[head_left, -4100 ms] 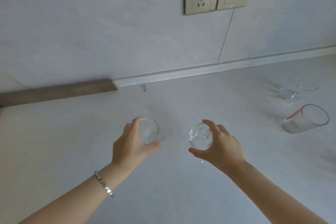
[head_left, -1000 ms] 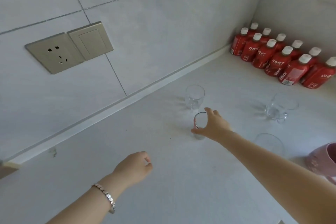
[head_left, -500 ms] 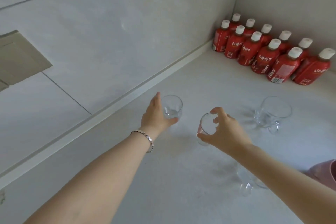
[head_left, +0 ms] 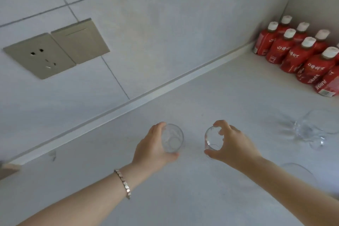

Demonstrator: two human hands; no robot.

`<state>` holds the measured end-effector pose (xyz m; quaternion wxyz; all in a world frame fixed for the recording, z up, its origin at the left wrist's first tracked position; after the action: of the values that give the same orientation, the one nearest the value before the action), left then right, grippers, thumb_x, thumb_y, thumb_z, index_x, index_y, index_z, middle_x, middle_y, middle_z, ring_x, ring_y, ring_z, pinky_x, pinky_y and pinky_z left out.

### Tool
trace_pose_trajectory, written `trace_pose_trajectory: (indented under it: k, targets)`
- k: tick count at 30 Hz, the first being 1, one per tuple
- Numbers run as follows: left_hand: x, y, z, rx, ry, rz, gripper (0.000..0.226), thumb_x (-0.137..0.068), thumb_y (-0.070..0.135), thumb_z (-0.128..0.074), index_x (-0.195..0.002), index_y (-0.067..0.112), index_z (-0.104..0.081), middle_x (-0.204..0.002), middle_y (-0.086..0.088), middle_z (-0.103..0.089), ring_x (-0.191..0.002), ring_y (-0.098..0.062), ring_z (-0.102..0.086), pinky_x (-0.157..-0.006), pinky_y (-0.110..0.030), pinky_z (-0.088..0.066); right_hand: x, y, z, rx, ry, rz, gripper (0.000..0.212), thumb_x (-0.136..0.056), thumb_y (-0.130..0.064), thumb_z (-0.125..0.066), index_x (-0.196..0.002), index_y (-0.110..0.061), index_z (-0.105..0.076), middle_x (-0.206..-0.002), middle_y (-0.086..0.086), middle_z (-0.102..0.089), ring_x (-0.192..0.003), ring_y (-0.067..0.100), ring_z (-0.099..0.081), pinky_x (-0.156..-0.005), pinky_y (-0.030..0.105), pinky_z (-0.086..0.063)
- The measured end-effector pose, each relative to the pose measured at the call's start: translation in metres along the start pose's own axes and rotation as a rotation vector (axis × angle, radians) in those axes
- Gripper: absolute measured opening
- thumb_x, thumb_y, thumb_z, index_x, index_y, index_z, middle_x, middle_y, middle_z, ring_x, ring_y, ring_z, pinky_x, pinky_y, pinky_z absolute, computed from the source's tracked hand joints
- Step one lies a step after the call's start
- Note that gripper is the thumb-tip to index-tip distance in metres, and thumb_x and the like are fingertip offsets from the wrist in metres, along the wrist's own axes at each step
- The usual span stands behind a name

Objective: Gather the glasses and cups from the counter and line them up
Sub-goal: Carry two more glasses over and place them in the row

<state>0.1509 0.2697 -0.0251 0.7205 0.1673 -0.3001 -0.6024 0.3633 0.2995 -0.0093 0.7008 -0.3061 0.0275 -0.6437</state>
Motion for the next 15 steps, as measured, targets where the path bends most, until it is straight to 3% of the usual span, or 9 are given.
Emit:
trace_pose_trajectory:
  k: [3, 7, 12, 15]
  targets:
    - [0.045, -0.049, 0.037, 0.028, 0.043, 0.135, 0.093, -0.048, 0.046, -0.071, -0.132, 0.028, -0.036, -0.131, 0.013, -0.047, -0.121, -0.008, -0.05, -0.098, -0.023, -0.039, 0.006, -0.058, -0.027, 0.022, -0.076, 0.117, 0.075, -0.069, -0.048, -0.073, -0.13, -0.031, -0.033, -0.122, -0.003, -0.055, -0.109, 0.022, -0.059, -0.086, 0.03, -0.049]
    - [0.109, -0.121, 0.098, 0.034, 0.17, 0.287, 0.087, -0.047, 0.047, -0.071, -0.127, 0.03, -0.04, -0.117, 0.018, -0.046, -0.117, -0.008, -0.052, -0.094, -0.023, -0.04, 0.026, -0.149, -0.07, 0.023, -0.15, 0.28, 0.076, -0.068, -0.048, -0.074, -0.13, -0.03, -0.034, -0.123, -0.003, -0.056, -0.109, 0.022, -0.06, -0.086, 0.03, -0.048]
    - [0.199, -0.224, 0.174, 0.007, 0.341, 0.442, 0.088, -0.058, 0.038, -0.08, -0.134, 0.033, -0.035, -0.129, 0.01, -0.047, -0.117, -0.011, -0.051, -0.089, -0.023, -0.041, 0.068, -0.267, -0.136, 0.055, -0.232, 0.448, 0.075, -0.068, -0.047, -0.074, -0.13, -0.029, -0.035, -0.123, -0.001, -0.055, -0.106, 0.021, -0.059, -0.086, 0.03, -0.048]
    - [0.252, -0.291, 0.215, -0.004, 0.393, 0.537, 0.084, -0.058, 0.037, -0.08, -0.131, 0.032, -0.039, -0.127, 0.007, -0.049, -0.105, -0.014, -0.059, -0.085, -0.026, -0.047, 0.097, -0.331, -0.183, 0.073, -0.266, 0.508, 0.075, -0.067, -0.047, -0.075, -0.129, -0.029, -0.036, -0.122, 0.001, -0.056, -0.103, 0.021, -0.06, -0.085, 0.03, -0.048]
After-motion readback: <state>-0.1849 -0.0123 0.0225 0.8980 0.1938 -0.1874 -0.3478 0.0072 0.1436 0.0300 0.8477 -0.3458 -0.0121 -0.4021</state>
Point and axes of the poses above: each hand's wrist, its own x-axis away from the middle knuckle, its own z-axis out of the back of the hand, y = z × x, the point moved 4 cm from there along -x, towards the middle knuckle
